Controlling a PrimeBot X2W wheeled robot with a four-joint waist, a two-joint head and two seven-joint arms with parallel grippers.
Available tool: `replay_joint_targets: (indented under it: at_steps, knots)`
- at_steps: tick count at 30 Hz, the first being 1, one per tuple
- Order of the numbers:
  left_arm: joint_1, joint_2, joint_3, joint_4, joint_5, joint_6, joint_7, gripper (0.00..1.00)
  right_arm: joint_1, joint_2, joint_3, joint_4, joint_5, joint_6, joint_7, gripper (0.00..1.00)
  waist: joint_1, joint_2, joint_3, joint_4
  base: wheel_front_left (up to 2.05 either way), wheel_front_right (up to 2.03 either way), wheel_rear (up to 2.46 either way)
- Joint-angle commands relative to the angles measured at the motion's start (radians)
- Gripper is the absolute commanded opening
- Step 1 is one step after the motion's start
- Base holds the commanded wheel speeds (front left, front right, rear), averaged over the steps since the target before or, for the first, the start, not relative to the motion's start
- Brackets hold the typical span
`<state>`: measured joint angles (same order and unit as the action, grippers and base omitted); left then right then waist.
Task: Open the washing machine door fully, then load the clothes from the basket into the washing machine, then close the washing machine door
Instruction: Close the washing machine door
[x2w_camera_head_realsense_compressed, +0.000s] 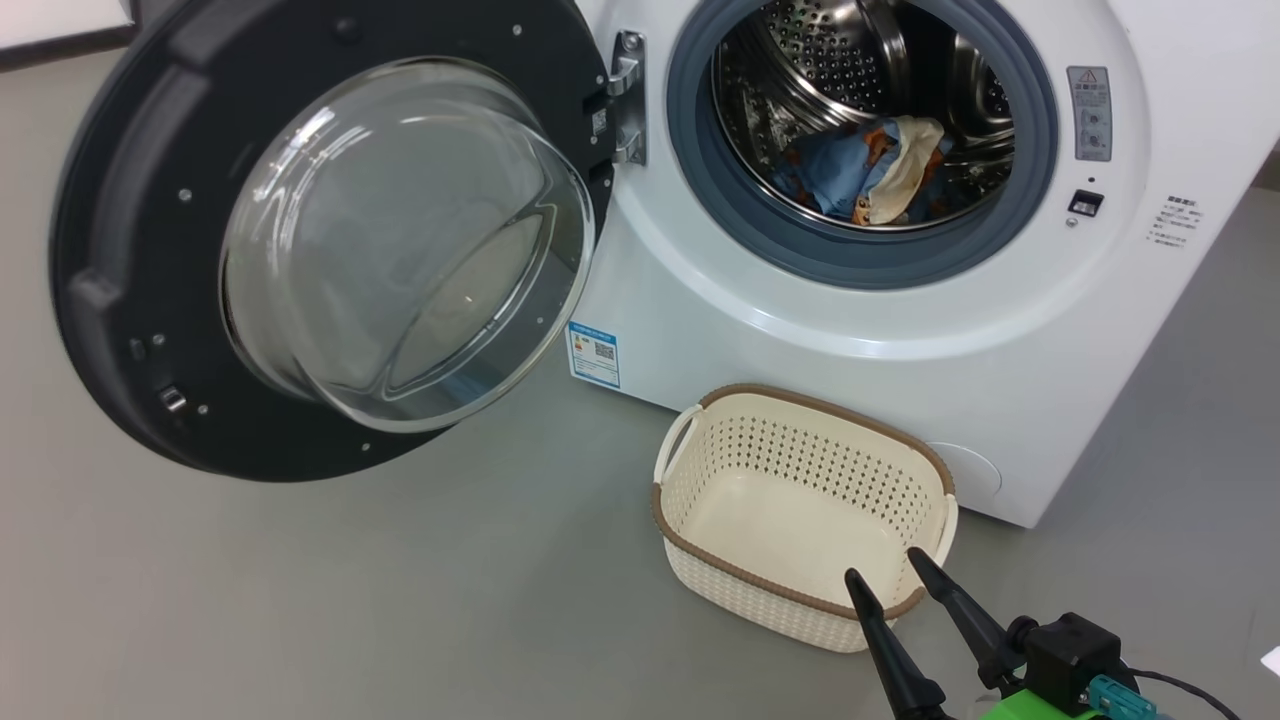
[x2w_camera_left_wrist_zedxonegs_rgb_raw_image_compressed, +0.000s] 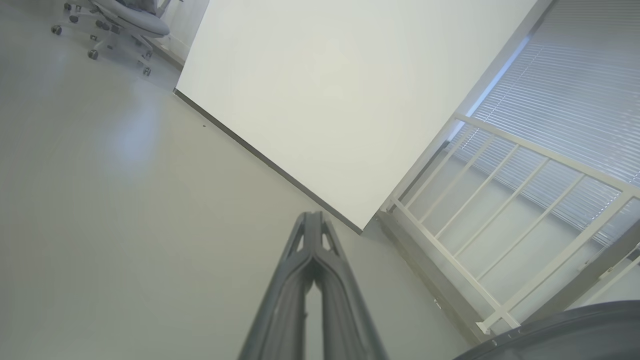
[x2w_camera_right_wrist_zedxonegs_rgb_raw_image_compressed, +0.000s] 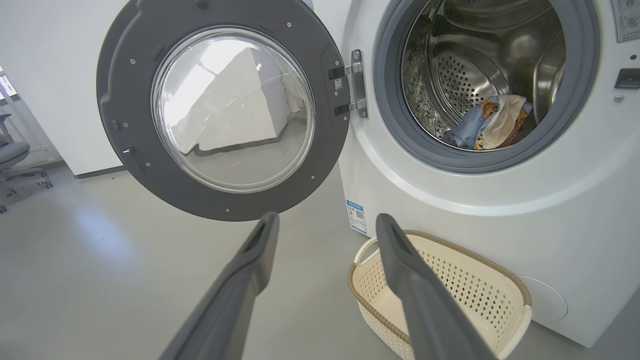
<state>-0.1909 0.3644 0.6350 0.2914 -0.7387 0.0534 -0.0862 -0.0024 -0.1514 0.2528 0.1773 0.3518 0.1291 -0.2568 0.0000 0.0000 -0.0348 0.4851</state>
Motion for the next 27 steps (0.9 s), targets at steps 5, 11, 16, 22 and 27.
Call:
replay_joint_targets:
  at_steps: [5,11,16,22,27]
  knots:
    - [-0.19,0.165,0.064,0.11,-0.079,0.024,0.078,0.0,-0.018,0.0,0.02,-0.029,-0.016,0.002,-0.005,1.0,0.0,0.0,0.025,-0.035,0.0,0.0,0.0]
    - [-0.379,0.28,0.088,0.29,-0.156,0.058,0.152,0.0,-0.038,-0.013,0.033,-0.024,-0.017,0.002,-0.005,1.0,0.0,0.0,0.052,-0.099,0.0,0.0,0.0]
    - [-0.471,0.307,0.082,0.373,-0.18,0.083,0.172,0.0,-0.05,-0.03,0.041,-0.021,-0.018,0.002,-0.005,1.0,0.0,0.0,0.07,-0.148,0.0,0.0,0.0]
    - [-0.551,0.31,0.082,0.408,-0.216,0.094,0.191,0.0,-0.07,-0.049,0.05,-0.019,-0.016,0.002,-0.005,1.0,0.0,0.0,0.097,-0.205,0.0,0.0,0.0]
    - [-0.595,0.306,0.088,0.425,-0.244,0.109,0.215,0.0,-0.08,-0.065,0.053,-0.02,-0.014,0.002,-0.005,1.0,0.0,0.0,0.119,-0.237,0.0,0.0,0.0]
